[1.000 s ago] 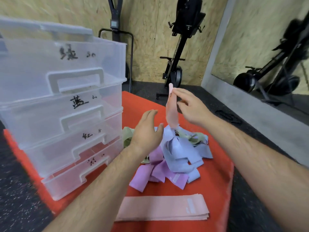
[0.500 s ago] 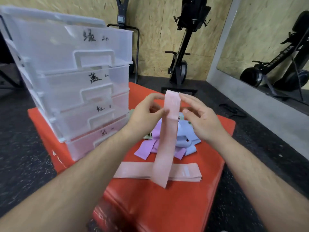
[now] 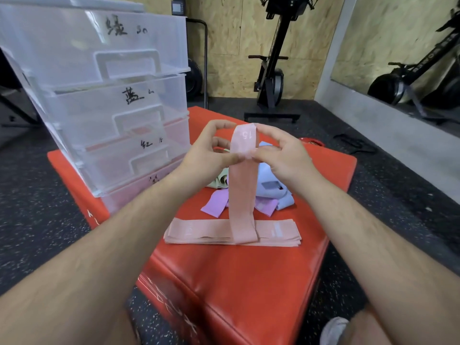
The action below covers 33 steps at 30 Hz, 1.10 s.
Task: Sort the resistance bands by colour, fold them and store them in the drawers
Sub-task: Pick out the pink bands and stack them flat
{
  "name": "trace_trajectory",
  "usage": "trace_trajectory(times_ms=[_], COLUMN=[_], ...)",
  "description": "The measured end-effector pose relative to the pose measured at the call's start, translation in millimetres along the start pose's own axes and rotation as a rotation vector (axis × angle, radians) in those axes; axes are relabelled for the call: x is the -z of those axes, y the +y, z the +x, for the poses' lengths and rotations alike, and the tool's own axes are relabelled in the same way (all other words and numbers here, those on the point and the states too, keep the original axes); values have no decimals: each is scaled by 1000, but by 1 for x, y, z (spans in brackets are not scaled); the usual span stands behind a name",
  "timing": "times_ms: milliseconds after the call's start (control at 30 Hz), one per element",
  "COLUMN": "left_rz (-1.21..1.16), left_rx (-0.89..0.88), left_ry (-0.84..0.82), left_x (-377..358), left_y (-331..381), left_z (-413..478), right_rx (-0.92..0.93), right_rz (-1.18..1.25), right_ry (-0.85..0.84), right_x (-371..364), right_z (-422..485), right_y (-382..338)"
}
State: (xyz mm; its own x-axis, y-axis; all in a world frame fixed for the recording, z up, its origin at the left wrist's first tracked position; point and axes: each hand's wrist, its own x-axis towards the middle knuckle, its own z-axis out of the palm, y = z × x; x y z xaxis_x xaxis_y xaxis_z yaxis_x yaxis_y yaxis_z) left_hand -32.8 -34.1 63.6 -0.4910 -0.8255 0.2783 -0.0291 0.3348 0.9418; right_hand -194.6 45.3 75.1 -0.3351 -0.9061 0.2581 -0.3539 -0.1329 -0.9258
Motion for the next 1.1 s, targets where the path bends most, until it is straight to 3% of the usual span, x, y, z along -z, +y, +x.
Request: trace_trajectory(times_ms=[200, 400, 633, 767, 867, 933, 1033, 1100], left_rz=[117, 150, 404, 181, -75, -38, 124, 203], left_rx=[-19, 23, -122, 19, 164, 167, 142, 75], left_ry=[53, -8, 92, 111, 58, 48, 38, -7], left_x=[-1, 5, 9, 10, 9, 11, 17, 21], left_y=[-3, -4, -3, 1, 3, 3, 4, 4], left_z=[1, -1, -10, -12, -13, -15, -20, -25], right_rx=[-40, 97, 132, 222, 311, 320, 258, 176], right_rz=[-4, -172, -313, -265, -277, -259, -158, -124], right_ry=[4, -60, -22, 42, -70, -148, -84, -175], right_x=[-3, -4, -11, -16, -18, -20, -25, -30], right_z=[0, -6, -9, -11, -13, -14, -8, -3], right_y=[5, 10, 15, 12, 10, 11, 8, 9])
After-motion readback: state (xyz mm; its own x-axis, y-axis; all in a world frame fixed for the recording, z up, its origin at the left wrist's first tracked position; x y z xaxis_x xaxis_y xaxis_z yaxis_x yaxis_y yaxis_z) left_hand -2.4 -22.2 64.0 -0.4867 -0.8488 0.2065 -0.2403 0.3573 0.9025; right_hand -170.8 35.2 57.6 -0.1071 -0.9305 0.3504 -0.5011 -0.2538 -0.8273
